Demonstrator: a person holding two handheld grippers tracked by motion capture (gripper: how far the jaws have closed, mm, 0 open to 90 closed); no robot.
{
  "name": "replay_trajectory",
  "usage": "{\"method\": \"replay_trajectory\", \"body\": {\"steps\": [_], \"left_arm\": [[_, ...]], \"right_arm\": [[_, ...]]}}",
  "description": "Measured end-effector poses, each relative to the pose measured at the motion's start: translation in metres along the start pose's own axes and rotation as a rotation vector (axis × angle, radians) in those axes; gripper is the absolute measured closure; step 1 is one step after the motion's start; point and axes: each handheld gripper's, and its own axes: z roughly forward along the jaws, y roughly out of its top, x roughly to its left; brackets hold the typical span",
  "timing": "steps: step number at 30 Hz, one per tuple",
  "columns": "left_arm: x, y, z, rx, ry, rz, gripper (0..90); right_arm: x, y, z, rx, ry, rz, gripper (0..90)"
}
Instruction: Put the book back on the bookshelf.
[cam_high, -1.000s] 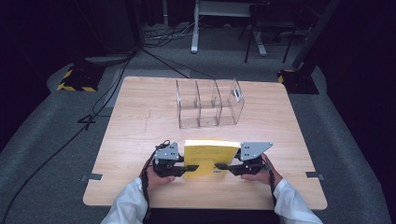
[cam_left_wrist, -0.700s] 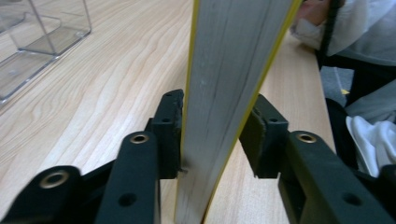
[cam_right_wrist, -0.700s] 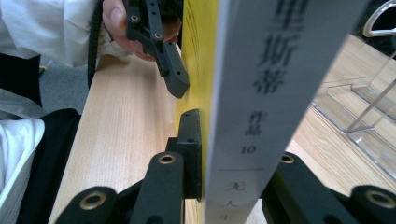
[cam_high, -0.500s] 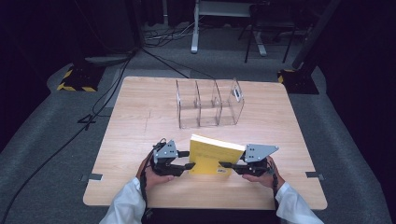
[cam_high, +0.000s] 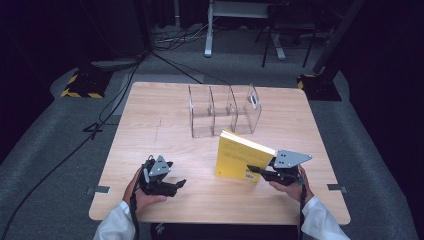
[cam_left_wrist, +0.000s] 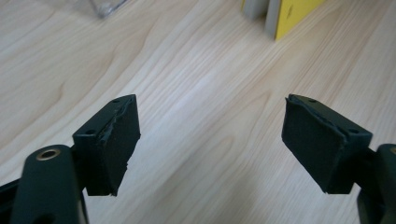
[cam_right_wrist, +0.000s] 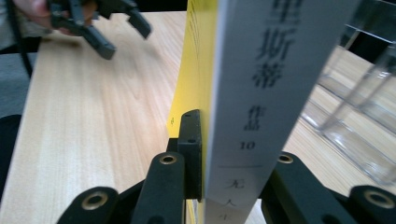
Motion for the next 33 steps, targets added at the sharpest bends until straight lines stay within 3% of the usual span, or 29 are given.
{"method": "replay_trajectory", "body": {"steps": [4, 8, 10, 15, 26, 33], "left_arm": [[0.003, -0.012, -0.003, 0.035, 0.022, -0.014, 17.4], [0.007, -0.02, -0.003, 0.054, 0.036, -0.058, 16.1], [0.007, -0.021, -0.002, 0.061, 0.057, -0.048, 16.2], [0.005, -0.022, 0.002, 0.072, 0.058, -0.05, 16.1], [0.007, -0.024, 0.005, 0.089, 0.055, -0.11, 14.9], [0.007, -0.024, 0.005, 0.088, 0.063, -0.111, 14.9]], "right_arm": [[-0.002, -0.001, -0.004, 0.003, -0.029, 0.013, 76.3], [-0.005, -0.002, -0.009, 0.007, -0.051, 0.024, 76.3], [-0.006, -0.003, -0.011, 0.007, -0.066, 0.028, 76.4], [-0.01, -0.005, -0.016, 0.003, -0.106, 0.045, 76.5], [-0.018, -0.006, -0.025, 0.002, -0.179, 0.072, 76.5], [-0.025, -0.008, -0.03, -0.013, -0.237, 0.109, 76.5]]}}
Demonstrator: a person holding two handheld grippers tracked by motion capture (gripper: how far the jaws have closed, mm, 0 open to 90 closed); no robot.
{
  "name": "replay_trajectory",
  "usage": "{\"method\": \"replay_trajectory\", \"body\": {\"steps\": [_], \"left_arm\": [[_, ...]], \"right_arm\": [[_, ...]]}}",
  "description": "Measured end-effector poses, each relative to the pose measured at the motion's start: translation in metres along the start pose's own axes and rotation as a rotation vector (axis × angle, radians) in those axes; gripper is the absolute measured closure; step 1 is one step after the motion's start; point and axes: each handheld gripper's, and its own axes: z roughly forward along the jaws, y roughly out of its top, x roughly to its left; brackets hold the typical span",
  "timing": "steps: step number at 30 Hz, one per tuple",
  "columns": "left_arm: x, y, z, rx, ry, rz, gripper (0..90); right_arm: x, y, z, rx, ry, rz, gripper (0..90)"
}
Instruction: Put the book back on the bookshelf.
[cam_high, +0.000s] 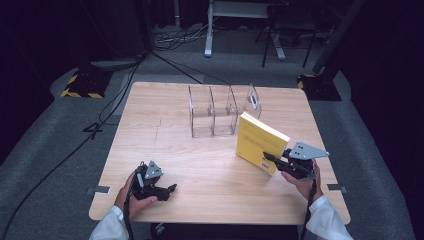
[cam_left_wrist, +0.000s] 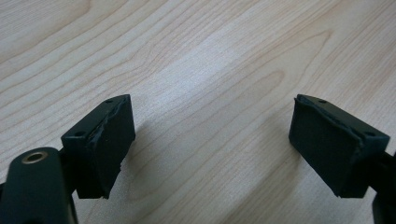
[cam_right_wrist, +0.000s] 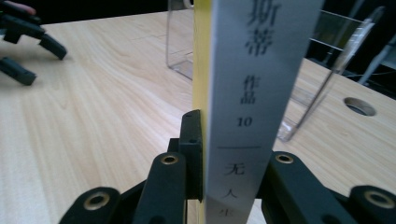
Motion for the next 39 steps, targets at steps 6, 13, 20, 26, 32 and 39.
{"method": "replay_trajectory", "body": {"steps": [6, 13, 20, 26, 32, 39], "left_arm": [[0.0, 0.0, 0.0, 0.001, -0.001, 0.0, 14.9], [-0.001, 0.0, 0.0, -0.003, 0.011, -0.006, 14.8], [-0.001, 0.0, 0.0, -0.002, 0.01, -0.006, 14.8], [-0.001, 0.0, 0.001, -0.003, 0.01, -0.006, 14.8], [-0.001, 0.0, 0.0, 0.0, 0.006, -0.007, 14.8], [-0.001, 0.0, 0.0, 0.0, 0.007, -0.006, 14.8]], "right_arm": [[-0.006, 0.004, -0.001, -0.011, -0.051, 0.023, 76.5], [-0.012, 0.012, 0.004, -0.017, -0.108, 0.036, 76.5], [-0.017, 0.021, 0.015, -0.02, -0.14, 0.044, 76.5], [-0.024, 0.03, 0.019, -0.031, -0.172, 0.066, 76.5], [-0.029, 0.04, 0.029, -0.042, -0.203, 0.079, 76.5], [-0.034, 0.05, 0.044, -0.039, -0.23, 0.088, 76.5]]}}
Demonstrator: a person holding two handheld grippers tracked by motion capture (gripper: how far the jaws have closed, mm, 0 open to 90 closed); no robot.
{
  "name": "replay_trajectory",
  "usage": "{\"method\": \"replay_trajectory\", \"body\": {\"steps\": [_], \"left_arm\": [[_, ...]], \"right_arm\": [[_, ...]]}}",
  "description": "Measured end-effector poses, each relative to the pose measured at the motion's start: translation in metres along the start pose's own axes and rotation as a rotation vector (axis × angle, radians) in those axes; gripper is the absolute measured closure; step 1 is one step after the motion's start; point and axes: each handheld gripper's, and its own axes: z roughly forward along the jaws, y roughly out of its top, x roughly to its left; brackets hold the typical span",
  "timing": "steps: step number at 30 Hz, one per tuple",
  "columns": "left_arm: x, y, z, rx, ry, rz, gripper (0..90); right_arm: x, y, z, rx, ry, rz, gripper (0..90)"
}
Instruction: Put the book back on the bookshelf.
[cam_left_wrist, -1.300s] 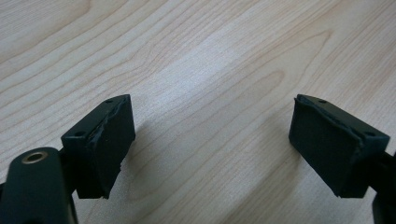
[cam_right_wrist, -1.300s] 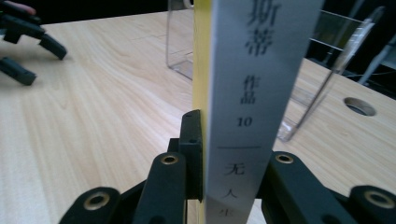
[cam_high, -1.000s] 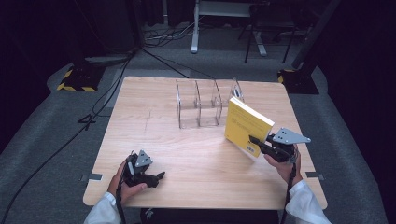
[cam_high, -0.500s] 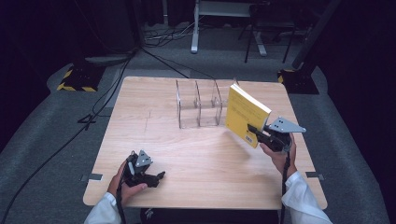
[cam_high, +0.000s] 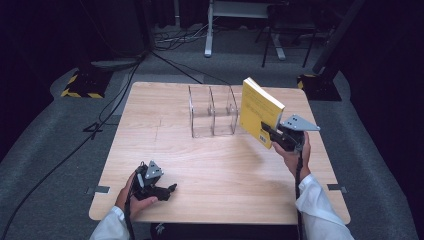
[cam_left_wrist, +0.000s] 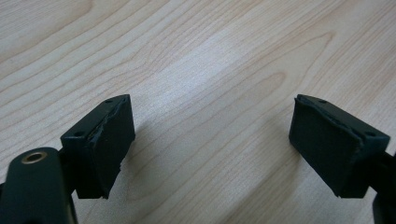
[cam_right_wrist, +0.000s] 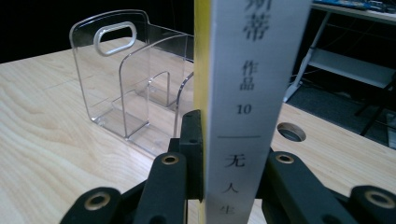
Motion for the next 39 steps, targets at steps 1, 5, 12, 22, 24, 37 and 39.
{"method": "replay_trajectory", "body": {"steps": [1, 5, 12, 22, 24, 37, 39], "left_arm": [[0.0, 0.0, 0.0, -0.002, 0.002, 0.0, 14.8], [0.0, 0.0, 0.0, -0.002, 0.002, 0.0, 14.8], [0.0, 0.0, 0.0, 0.001, 0.0, 0.001, 14.8], [0.0, 0.0, 0.0, -0.003, 0.004, 0.003, 14.8], [0.0, 0.0, 0.0, -0.003, 0.004, 0.004, 14.8], [0.0, 0.0, 0.0, -0.003, 0.004, 0.004, 14.8], [0.0, 0.0, 0.0, -0.003, 0.004, 0.004, 14.8]], "right_arm": [[0.0, 0.001, 0.002, 0.0, -0.002, 0.002, 76.5], [0.0, 0.005, 0.011, 0.008, -0.021, -0.004, 76.5], [0.0, 0.012, 0.027, 0.005, -0.034, 0.012, 76.5], [0.0, 0.015, 0.047, 0.012, -0.074, 0.023, 76.5], [0.0, 0.015, 0.051, 0.013, -0.078, 0.03, 76.5], [-0.002, 0.018, 0.079, 0.018, -0.114, 0.055, 76.5], [-0.002, 0.017, 0.083, 0.023, -0.116, 0.055, 76.5]]}}
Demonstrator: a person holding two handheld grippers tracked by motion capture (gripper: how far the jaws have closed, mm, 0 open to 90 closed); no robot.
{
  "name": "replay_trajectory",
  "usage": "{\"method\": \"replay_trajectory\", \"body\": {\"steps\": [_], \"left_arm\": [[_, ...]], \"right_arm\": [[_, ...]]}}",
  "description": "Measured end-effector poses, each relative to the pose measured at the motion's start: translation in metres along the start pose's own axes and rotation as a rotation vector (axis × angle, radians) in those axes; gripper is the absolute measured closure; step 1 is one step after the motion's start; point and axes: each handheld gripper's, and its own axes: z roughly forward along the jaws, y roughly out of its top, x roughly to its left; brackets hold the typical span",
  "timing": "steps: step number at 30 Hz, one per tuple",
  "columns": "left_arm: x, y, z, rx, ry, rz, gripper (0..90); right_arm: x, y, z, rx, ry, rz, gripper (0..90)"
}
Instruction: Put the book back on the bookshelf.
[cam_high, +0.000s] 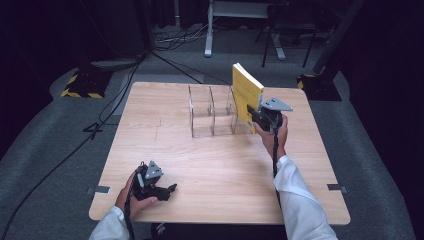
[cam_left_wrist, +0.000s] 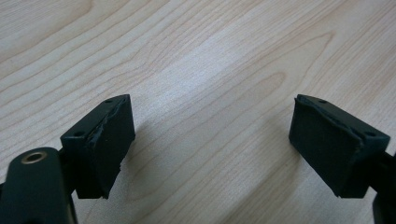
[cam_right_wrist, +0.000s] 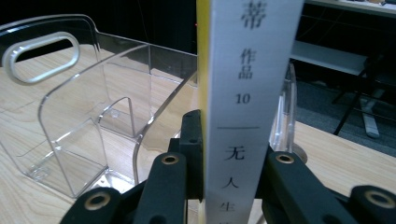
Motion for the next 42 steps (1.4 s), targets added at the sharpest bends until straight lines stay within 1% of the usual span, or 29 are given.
{"method": "replay_trajectory", "body": {"steps": [1, 5, 7, 10, 15, 19, 24, 25, 32, 33, 37, 41, 42], "left_arm": [[0.0, 0.0, 0.0, 0.0, 0.0, 0.0, 14.8], [0.0, 0.0, 0.0, 0.0, 0.0, -0.001, 14.8], [0.0, 0.0, 0.0, -0.001, 0.0, -0.001, 14.8], [0.0, 0.0, 0.0, -0.001, 0.0, -0.001, 14.8], [0.0, 0.0, 0.0, -0.001, 0.0, -0.001, 14.8], [0.0, 0.0, 0.0, -0.001, 0.0, -0.001, 14.8], [0.0, 0.0, 0.0, 0.0, 0.0, 0.0, 14.8], [0.0, 0.0, 0.0, 0.0, 0.0, -0.001, 14.8], [0.0, 0.0, 0.0, 0.0, 0.0, -0.001, 14.8], [0.0, 0.0, 0.0, 0.001, 0.001, 0.001, 14.8], [0.0, 0.0, 0.0, 0.0, 0.0, 0.0, 14.8], [0.0, 0.0, 0.0, 0.001, 0.001, 0.001, 14.8], [0.0, 0.0, 0.0, 0.001, 0.0, 0.0, 14.8]], "right_arm": [[0.0, -0.001, 0.002, 0.001, -0.005, 0.005, 76.5], [0.0, -0.005, 0.009, 0.002, -0.002, 0.03, 76.5], [0.0, -0.006, 0.011, 0.001, -0.005, 0.025, 76.5], [-0.001, -0.007, 0.015, 0.003, -0.007, 0.035, 76.5], [0.0, -0.01, 0.021, 0.006, -0.018, 0.035, 76.5], [0.001, -0.013, 0.024, 0.003, -0.016, 0.044, 76.4], [-0.001, -0.016, 0.024, 0.003, -0.013, 0.057, 76.1], [-0.002, -0.016, 0.024, 0.003, -0.004, 0.057, 76.1], [-0.004, -0.019, 0.022, 0.021, -0.004, 0.056, 75.6], [-0.005, -0.019, 0.02, 0.035, 0.0, 0.063, 74.6], [-0.008, -0.02, 0.017, 0.035, -0.003, 0.068, 74.1], [-0.006, -0.019, 0.015, 0.039, -0.014, 0.054, 73.4], [-0.006, -0.02, 0.013, 0.035, -0.01, 0.063, 72.9]]}}
